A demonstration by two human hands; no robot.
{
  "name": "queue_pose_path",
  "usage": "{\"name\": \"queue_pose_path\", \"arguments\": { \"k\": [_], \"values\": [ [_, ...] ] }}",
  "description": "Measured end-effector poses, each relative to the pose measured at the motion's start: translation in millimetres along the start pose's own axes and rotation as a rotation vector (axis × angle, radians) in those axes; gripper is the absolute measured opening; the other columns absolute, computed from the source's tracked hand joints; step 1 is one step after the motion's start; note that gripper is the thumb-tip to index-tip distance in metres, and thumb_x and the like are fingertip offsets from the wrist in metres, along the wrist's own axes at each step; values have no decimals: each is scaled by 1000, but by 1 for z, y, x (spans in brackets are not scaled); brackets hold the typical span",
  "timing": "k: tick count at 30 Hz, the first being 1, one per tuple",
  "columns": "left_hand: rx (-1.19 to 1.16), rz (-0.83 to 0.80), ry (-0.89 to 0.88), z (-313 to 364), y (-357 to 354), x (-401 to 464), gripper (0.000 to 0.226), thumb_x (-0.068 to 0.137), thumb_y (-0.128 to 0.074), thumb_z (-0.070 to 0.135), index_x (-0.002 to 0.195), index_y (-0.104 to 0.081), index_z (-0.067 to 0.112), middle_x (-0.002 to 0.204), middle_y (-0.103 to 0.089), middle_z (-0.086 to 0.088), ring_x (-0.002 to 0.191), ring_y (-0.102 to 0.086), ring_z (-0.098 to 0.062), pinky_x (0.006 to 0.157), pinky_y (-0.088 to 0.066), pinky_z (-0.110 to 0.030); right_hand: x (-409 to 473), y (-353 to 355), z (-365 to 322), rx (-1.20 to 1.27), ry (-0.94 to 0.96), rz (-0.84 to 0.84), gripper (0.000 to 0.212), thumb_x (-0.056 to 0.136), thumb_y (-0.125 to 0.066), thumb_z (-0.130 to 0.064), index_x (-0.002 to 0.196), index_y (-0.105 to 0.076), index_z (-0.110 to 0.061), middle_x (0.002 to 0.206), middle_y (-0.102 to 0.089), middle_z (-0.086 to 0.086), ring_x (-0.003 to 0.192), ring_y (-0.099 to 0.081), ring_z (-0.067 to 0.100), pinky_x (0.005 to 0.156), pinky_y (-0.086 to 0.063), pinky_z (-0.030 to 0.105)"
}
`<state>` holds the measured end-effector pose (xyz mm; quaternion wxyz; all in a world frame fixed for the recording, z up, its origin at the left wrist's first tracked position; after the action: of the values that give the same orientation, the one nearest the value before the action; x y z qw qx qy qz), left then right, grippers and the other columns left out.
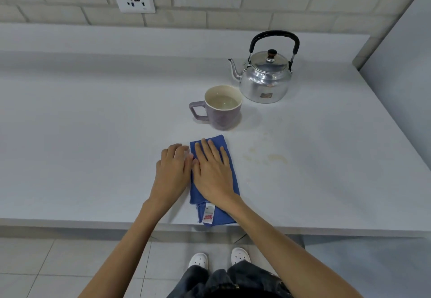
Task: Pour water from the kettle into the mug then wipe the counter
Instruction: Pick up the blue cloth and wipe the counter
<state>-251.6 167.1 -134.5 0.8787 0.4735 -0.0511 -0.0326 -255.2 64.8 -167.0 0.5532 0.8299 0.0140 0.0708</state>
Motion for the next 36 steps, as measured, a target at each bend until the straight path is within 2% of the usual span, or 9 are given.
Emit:
{"name": "queue_pose_path", "arguments": {
  "k": [3, 7, 10, 14, 20, 27, 32, 36],
  "values": [
    [27, -12, -33, 2, -11, 4, 36, 101, -38, 21, 131, -51, 6, 144, -45, -13, 131, -40, -30, 106, -33, -44, -21, 4, 5, -1, 64, -42, 51, 97, -21, -29, 146, -26, -17, 157, -23, 2, 146, -12, 15, 119, 0, 35],
    [59, -41, -87, 3, -23, 4, 44, 101, -38, 27, 141, -41, 8, 153, -34, -10, 142, -27, -24, 117, -17, -44, -51, 19, 35, -53, 93, -50, 62, 89, -7, -33, 147, -24, -21, 157, -24, -2, 145, -16, 13, 117, 2, 30],
    [89, -77, -98, -1, -29, 1, 54, 100, -32, 40, 148, -29, 15, 158, -24, -2, 147, -15, -17, 121, -7, -43, -56, 34, 69, -74, 40, -31, 56, 91, -17, -28, 146, -27, -21, 155, -29, -2, 144, -22, 14, 117, -1, 29],
    [143, -99, -115, -4, -35, -2, 63, 97, -23, 52, 151, -19, 21, 161, -14, 3, 148, -5, -12, 121, 1, -40, -28, 42, 96, -98, -23, -25, 50, 96, -32, -23, 146, -29, -20, 154, -31, -1, 143, -23, 16, 117, -11, 35],
    [239, -66, -140, -2, -36, -4, 65, 96, -27, 53, 151, -19, 20, 161, -14, 0, 148, -8, -16, 122, -3, -42, 11, 30, 75, -120, -18, -40, 50, 97, -31, -25, 146, -26, -20, 155, -29, 3, 143, -20, 20, 117, -12, 39],
    [244, -49, -142, -3, -35, -5, 64, 97, -32, 51, 151, -21, 20, 160, -16, 0, 148, -9, -15, 121, -3, -41, -22, 22, 60, -136, 97, -97, 51, 96, -23, -28, 147, -23, -23, 156, -26, -1, 144, -19, 16, 119, -11, 37],
    [241, -50, -143, -3, -35, -5, 70, 92, -19, 59, 151, -21, 21, 160, -16, 1, 148, -9, -14, 122, -4, -41, -65, 47, 94, -100, 13, -46, 55, 91, -22, -29, 144, -34, -21, 151, -37, -2, 140, -31, 15, 115, -13, 32],
    [248, -25, -147, -2, -34, -6, 73, 89, -16, 60, 149, -26, 20, 159, -21, 0, 147, -13, -14, 121, -8, -42, -58, 70, 148, -117, -102, -3, 49, 95, -34, -22, 144, -34, -18, 151, -36, 1, 140, -30, 16, 116, -19, 35]
  ]
}}
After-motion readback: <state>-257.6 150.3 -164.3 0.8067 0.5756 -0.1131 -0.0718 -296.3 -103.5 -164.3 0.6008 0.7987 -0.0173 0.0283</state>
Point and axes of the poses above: each hand's wrist, its own x-axis towards the middle knuckle, its own y-axis out of the back of the hand, z = x × y, the point moved 5 cm from there along x, towards the middle knuckle
